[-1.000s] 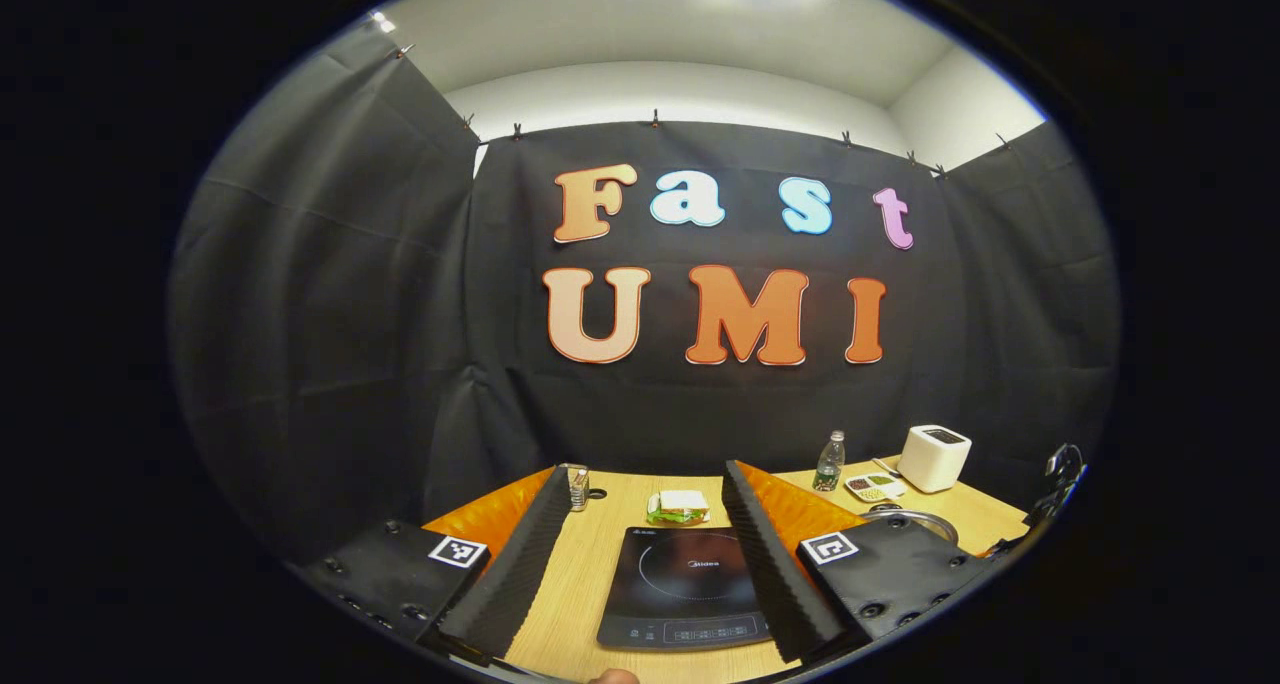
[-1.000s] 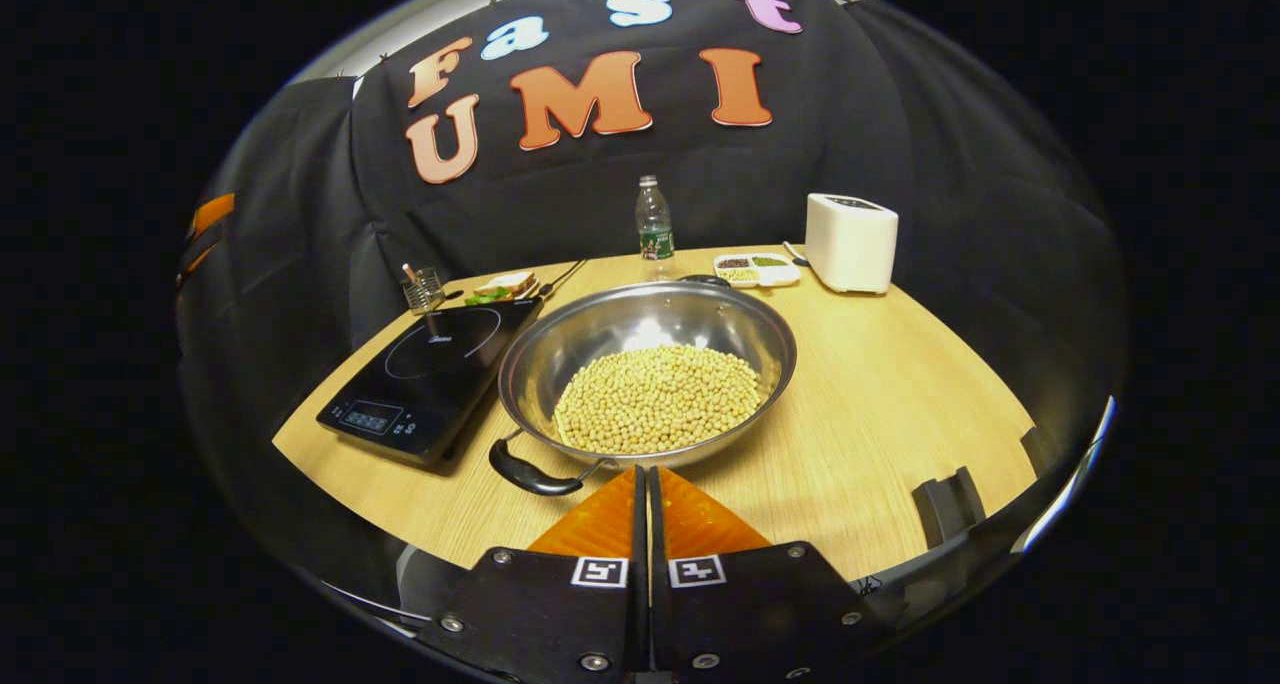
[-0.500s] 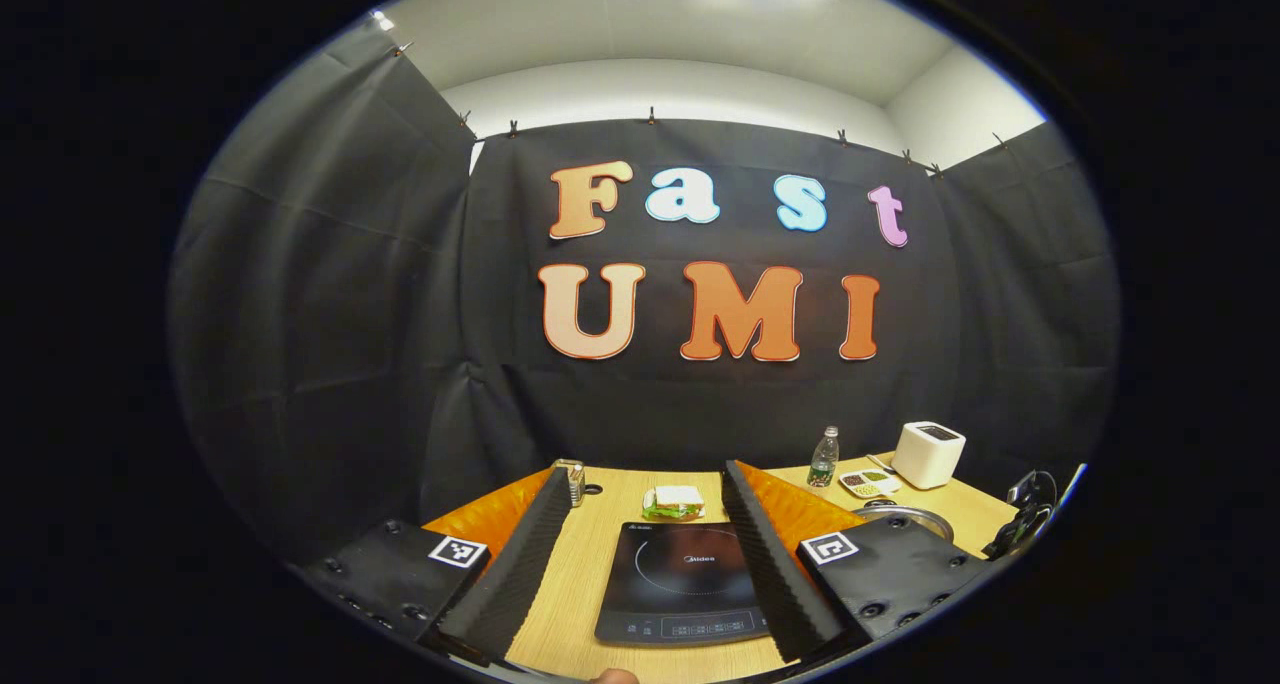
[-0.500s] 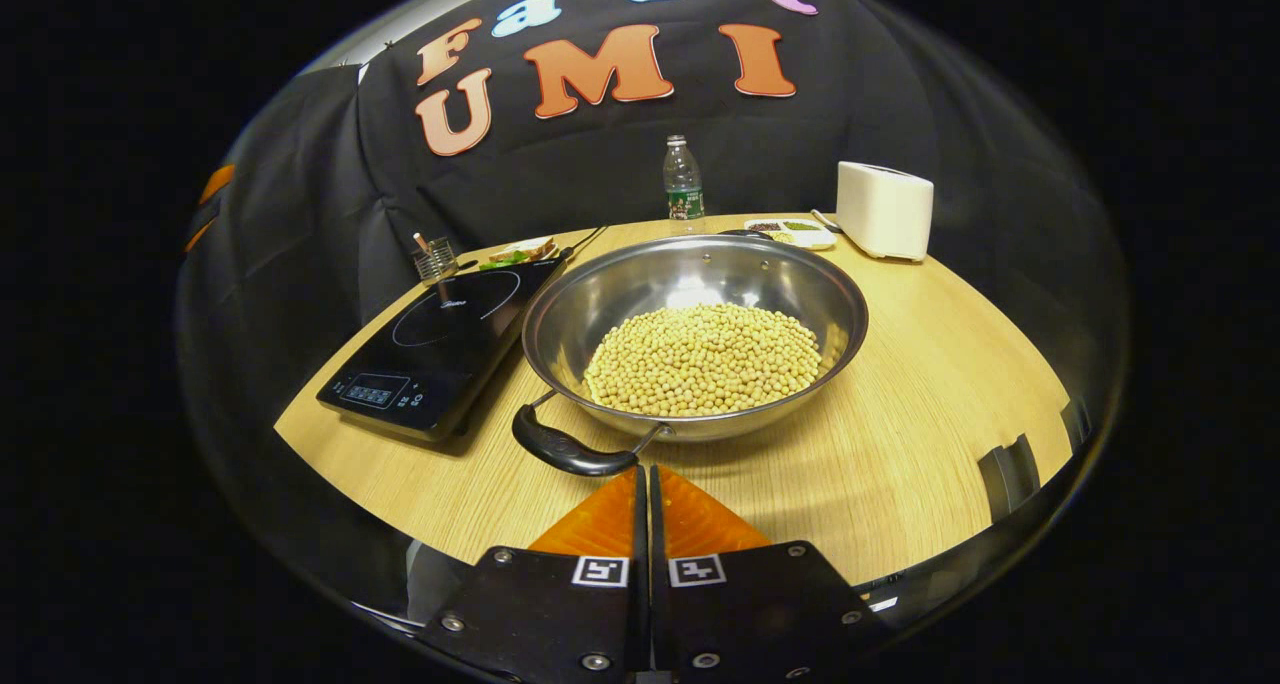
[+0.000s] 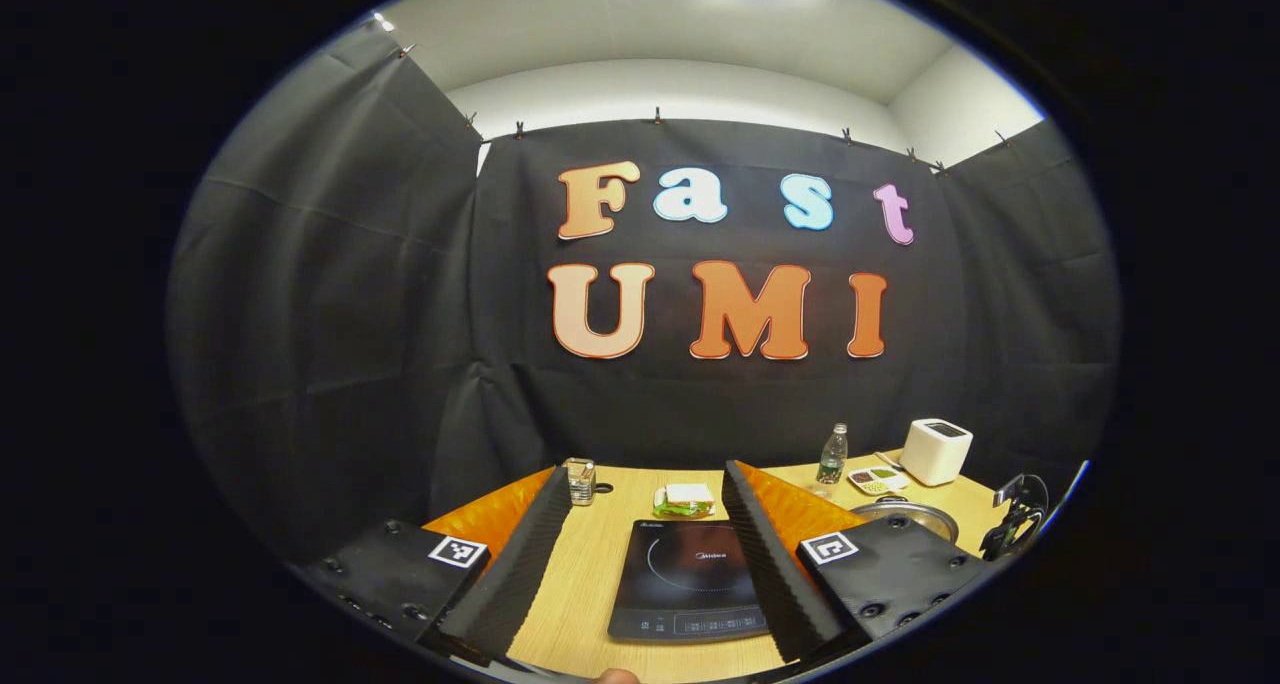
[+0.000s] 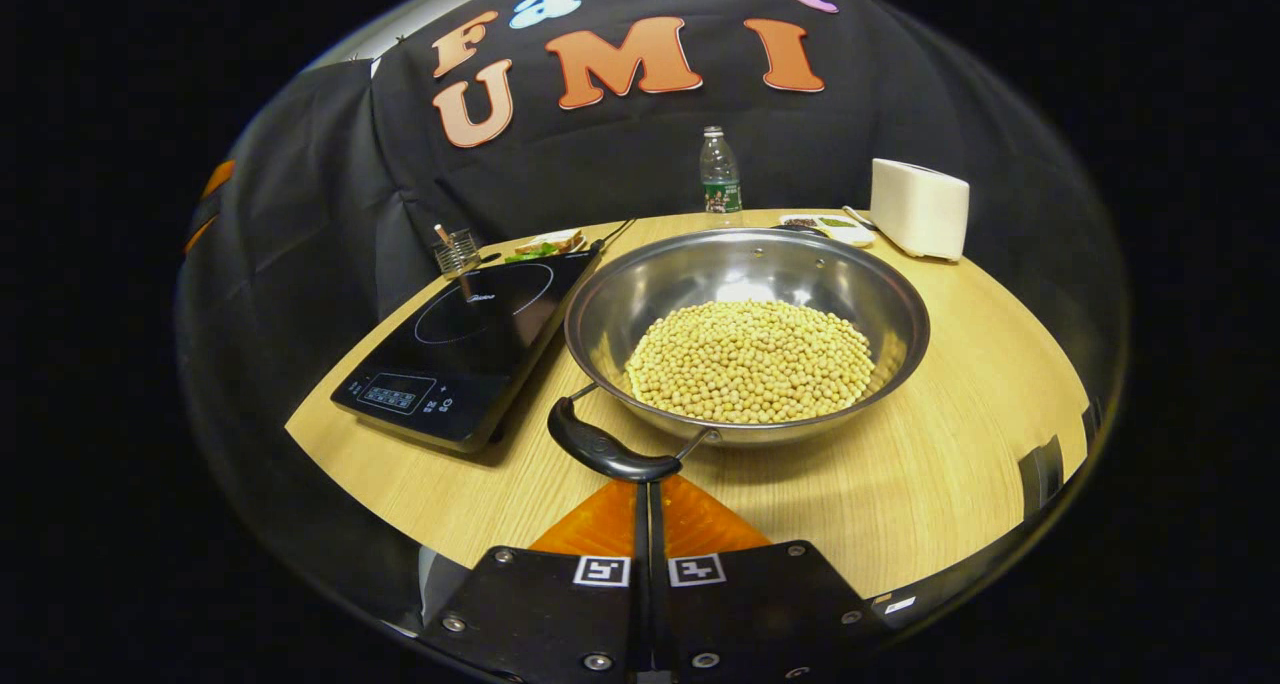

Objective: First push the handle of the pot to place it horizontally, then grasp the pot with both hands and set it on the induction cooktop.

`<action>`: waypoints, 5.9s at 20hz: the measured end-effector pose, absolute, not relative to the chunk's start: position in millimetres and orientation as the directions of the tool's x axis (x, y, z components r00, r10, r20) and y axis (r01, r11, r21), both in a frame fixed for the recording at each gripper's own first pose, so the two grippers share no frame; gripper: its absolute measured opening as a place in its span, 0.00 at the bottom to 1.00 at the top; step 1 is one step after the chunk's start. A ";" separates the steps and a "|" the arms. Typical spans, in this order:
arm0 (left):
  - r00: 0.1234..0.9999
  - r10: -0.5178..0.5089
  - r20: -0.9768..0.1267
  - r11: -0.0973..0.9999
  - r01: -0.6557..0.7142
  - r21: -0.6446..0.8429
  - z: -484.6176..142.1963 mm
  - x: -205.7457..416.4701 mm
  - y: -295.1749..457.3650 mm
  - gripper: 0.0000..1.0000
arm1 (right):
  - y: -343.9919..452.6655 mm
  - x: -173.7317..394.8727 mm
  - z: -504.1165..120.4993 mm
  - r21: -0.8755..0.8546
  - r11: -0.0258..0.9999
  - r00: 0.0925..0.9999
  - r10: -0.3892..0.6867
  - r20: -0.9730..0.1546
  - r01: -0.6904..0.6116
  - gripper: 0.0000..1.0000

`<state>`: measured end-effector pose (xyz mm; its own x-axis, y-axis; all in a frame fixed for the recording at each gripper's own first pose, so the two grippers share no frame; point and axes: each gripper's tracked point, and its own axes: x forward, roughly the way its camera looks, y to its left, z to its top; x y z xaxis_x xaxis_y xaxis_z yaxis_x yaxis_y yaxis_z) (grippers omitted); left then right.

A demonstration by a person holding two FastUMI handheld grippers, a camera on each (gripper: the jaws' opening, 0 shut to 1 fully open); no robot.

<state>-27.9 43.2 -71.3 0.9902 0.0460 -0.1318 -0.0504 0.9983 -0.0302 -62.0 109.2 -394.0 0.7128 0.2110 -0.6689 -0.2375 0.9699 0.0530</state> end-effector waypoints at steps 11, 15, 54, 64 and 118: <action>0.989 0.059 -0.138 0.998 -0.062 -0.019 -72.3 -33.1 49.8 0.96 | 155.1 -43.6 -403.7 0.162 0.959 0.684 0.280 -0.674 -0.233 0.00; 0.988 0.062 -0.138 0.998 -0.064 -0.012 -73.1 -33.9 53.5 0.96 | 170.9 -33.8 -406.4 0.206 0.953 0.677 0.302 -0.671 -0.221 0.00; 0.991 0.084 -0.107 0.996 -0.087 -0.024 -105.7 5.5 51.4 0.99 | 213.5 107.4 -423.2 0.293 0.953 0.754 0.250 -0.607 -0.080 0.01; 0.990 -0.038 -0.138 0.991 0.019 -0.135 -129.1 65.3 -37.2 0.99 | 181.7 80.4 -353.0 0.282 0.933 0.800 0.341 -0.494 -0.223 0.00; 0.586 -0.216 -0.781 0.976 0.147 -0.159 -387.2 174.2 -249.8 0.61 | -50.3 187.1 -337.6 0.006 0.997 0.750 -0.058 -0.659 0.081 0.55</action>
<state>174.2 -249.8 -387.2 0.5864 -0.2158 -0.7808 0.1470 0.9762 -0.1594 187.1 -50.3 -337.6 0.7503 -0.0576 -0.6586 0.0814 0.9967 0.0056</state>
